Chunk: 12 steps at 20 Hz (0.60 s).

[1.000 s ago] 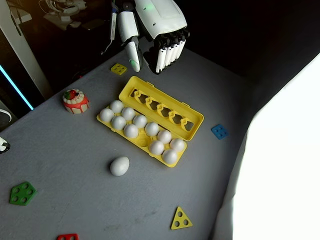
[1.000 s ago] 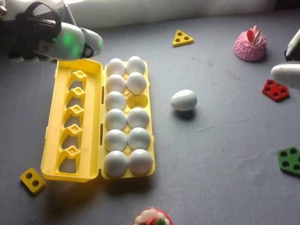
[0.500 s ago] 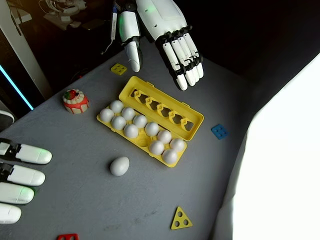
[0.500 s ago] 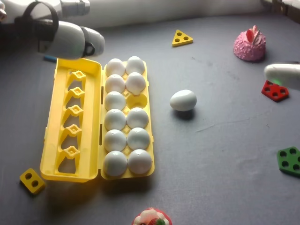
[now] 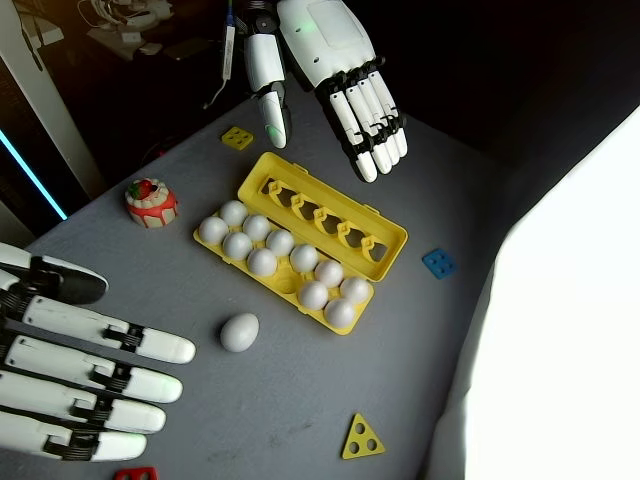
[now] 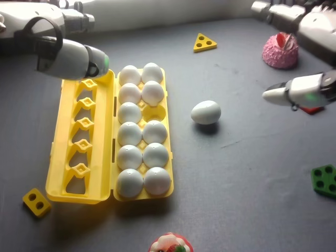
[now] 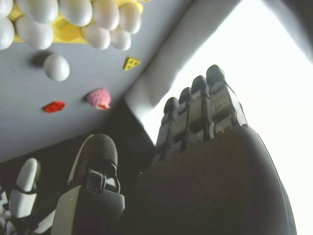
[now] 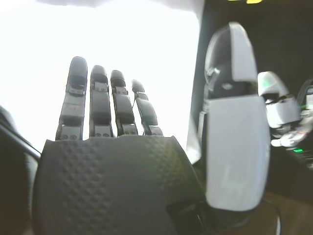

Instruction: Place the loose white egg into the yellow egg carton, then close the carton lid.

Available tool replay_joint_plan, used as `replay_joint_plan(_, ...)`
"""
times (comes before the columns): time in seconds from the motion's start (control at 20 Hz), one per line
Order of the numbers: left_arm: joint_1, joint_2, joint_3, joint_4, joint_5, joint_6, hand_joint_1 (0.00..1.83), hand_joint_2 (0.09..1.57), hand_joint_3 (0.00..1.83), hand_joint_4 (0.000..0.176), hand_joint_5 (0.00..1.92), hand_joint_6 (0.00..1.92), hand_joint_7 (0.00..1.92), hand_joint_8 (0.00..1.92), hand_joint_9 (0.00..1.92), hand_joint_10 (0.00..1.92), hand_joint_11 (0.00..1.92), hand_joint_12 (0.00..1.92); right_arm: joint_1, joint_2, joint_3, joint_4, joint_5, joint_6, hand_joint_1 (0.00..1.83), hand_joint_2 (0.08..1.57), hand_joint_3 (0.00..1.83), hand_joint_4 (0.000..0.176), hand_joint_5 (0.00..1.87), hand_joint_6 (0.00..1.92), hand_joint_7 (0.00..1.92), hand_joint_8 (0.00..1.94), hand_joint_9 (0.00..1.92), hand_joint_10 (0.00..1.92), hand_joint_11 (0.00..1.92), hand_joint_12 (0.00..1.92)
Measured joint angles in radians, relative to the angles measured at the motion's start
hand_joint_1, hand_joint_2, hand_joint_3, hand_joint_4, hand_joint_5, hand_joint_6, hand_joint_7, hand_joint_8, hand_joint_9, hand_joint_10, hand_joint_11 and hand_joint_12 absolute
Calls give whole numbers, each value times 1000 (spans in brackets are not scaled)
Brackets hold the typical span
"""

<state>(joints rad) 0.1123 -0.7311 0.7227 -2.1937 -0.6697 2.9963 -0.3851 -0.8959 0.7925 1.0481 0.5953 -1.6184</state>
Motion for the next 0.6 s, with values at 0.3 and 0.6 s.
replay_joint_plan(0.3,0,1,1,-10,1,-1,14,1419,5,4,48,6,44,3,57,3,0,272,-1,-136,103,110,19,-18,1101,1095,21,8,219,15,84,2,91,5,0,442)
replay_joint_plan(0.6,16,7,1,-15,-2,0,9,1430,2,8,83,1,43,2,52,4,0,362,-6,-267,198,196,30,-18,1091,1110,14,5,299,17,74,10,55,9,0,194)
